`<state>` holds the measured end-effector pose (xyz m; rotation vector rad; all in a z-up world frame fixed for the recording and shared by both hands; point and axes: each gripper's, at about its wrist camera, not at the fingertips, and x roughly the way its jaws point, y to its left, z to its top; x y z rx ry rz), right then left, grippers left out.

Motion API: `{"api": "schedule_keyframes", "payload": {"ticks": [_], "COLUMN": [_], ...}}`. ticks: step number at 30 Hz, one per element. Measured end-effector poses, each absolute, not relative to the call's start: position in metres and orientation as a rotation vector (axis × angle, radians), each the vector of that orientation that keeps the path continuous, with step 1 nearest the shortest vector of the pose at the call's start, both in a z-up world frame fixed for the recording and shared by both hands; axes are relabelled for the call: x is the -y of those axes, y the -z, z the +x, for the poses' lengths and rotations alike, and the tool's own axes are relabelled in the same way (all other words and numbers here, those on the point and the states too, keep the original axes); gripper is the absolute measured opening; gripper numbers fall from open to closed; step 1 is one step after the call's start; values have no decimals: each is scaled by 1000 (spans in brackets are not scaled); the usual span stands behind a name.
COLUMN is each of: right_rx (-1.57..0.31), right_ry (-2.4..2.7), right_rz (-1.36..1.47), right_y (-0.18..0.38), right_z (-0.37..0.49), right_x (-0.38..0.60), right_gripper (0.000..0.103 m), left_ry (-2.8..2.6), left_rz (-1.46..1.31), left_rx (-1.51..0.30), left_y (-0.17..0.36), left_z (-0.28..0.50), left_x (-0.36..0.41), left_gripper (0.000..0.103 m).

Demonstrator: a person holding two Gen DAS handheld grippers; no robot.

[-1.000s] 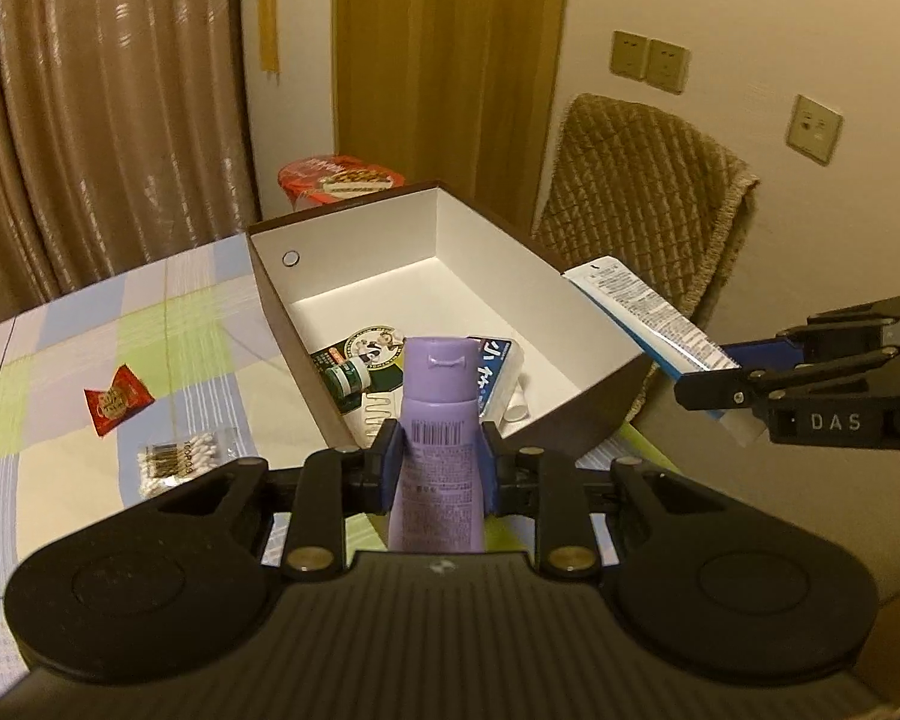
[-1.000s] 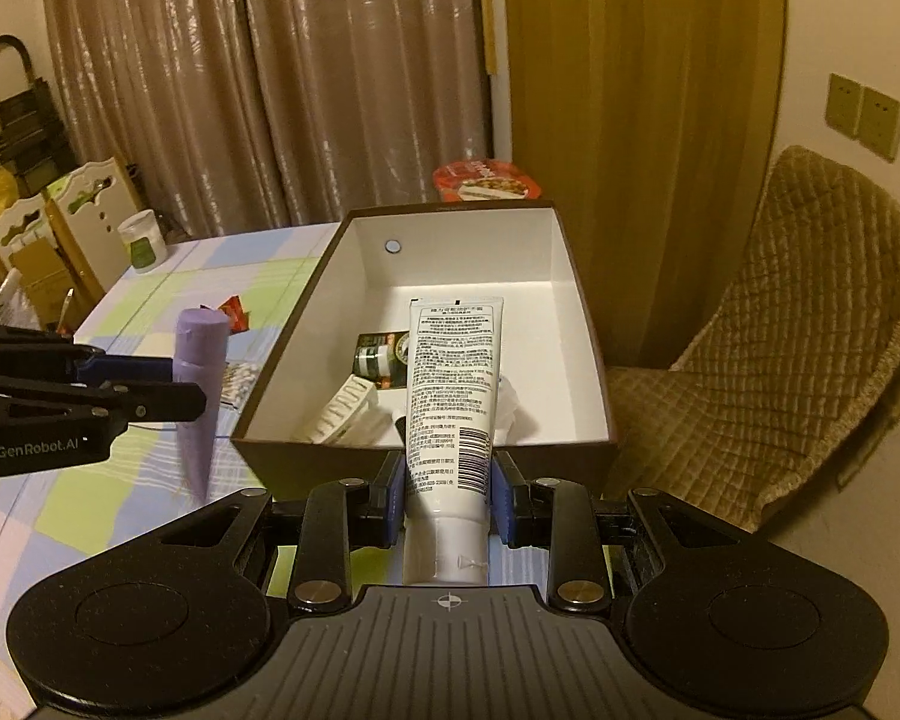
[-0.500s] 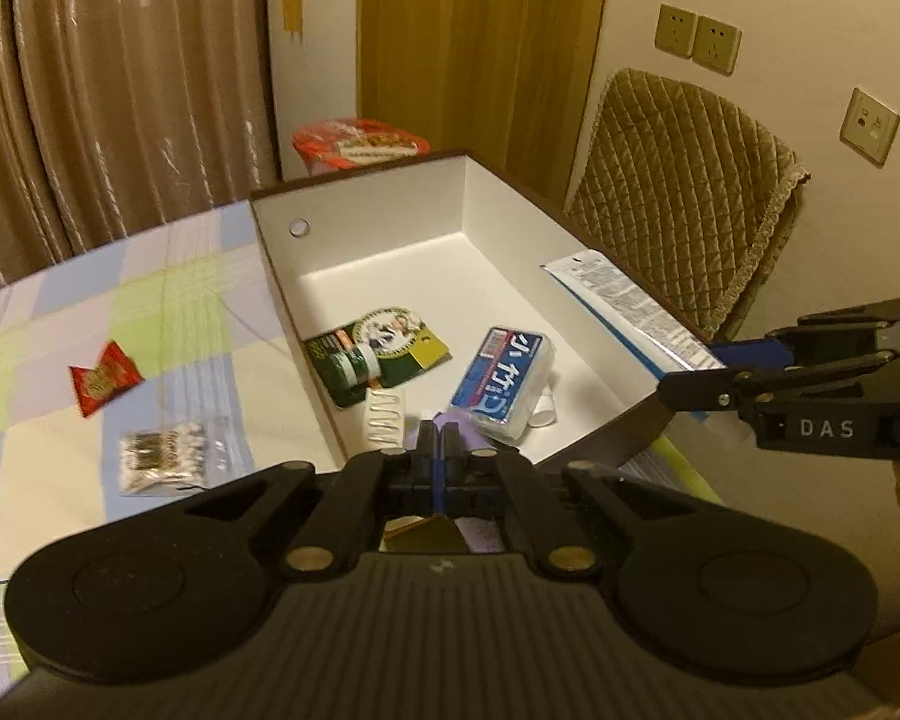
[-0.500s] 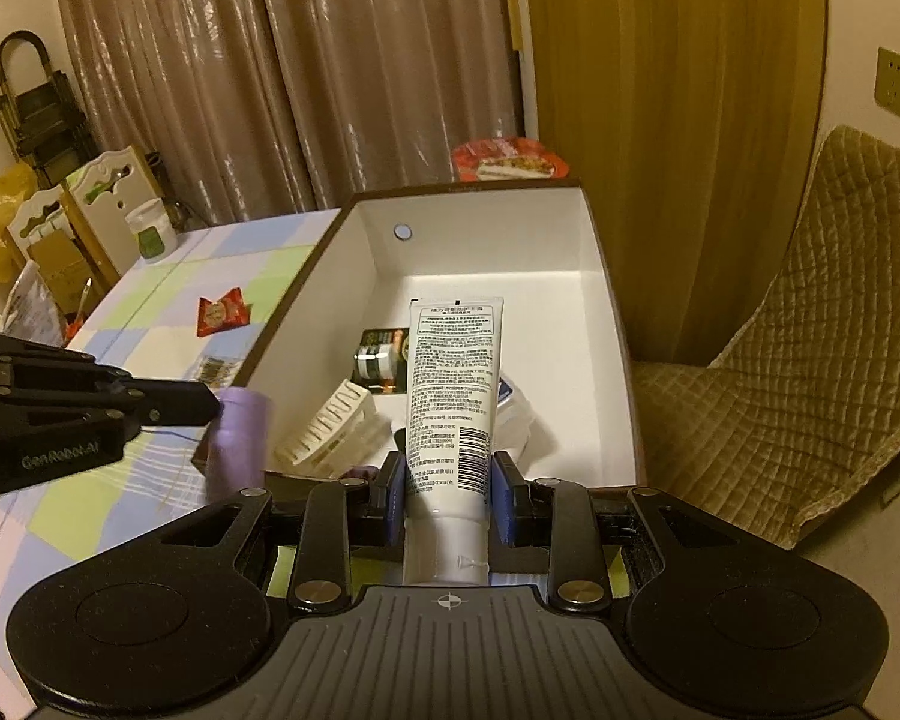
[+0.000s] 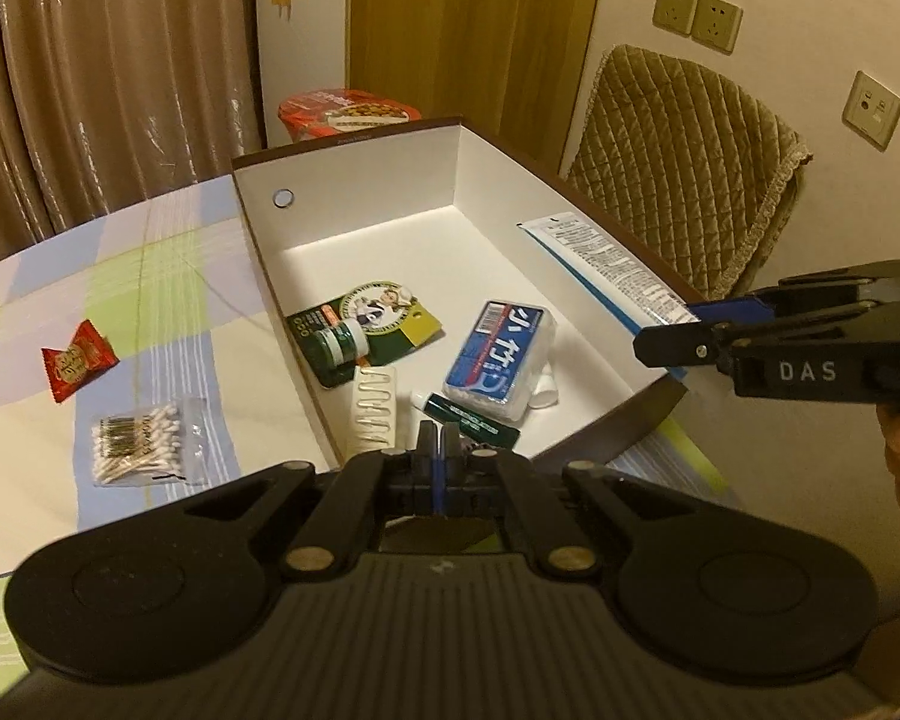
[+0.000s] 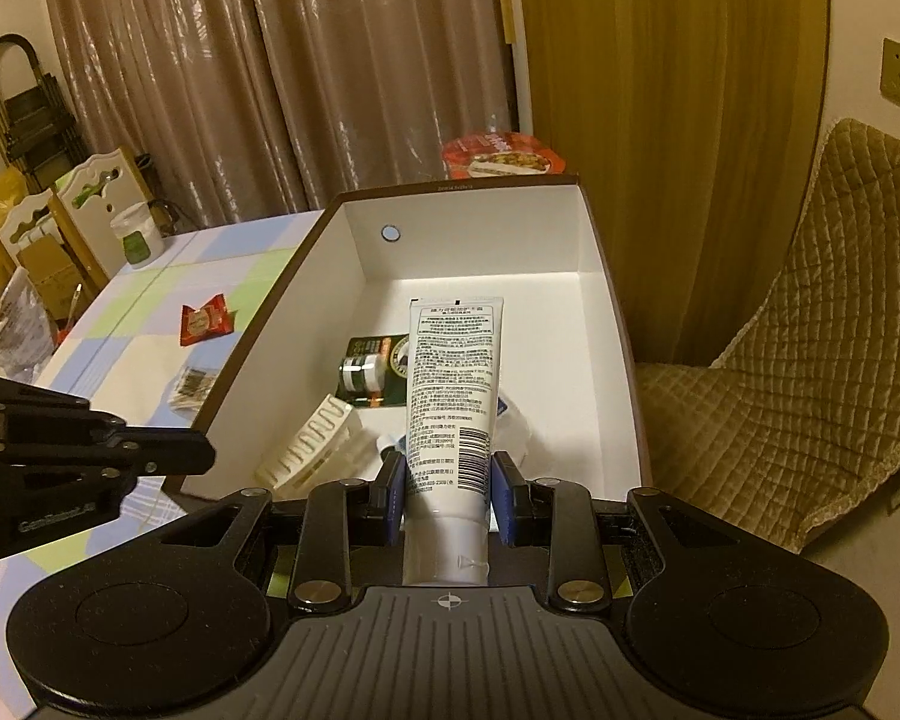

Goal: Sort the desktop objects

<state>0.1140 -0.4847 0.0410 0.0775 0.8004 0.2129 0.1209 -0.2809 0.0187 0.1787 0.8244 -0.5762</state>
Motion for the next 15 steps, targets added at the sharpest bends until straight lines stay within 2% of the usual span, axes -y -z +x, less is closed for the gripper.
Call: {"api": "schedule_keyframes", "payload": {"ticks": [15], "right_rx": [-826], "right_ry": [-245], "right_rz": [24], "right_y": [-35], "right_z": [159], "right_x": [471], "right_gripper": [29], "left_ry": [534], "left_rz": [126], "left_rx": [-785], "left_y": [-34], "left_z": [117], "left_x": [259], "left_gripper": [0]}}
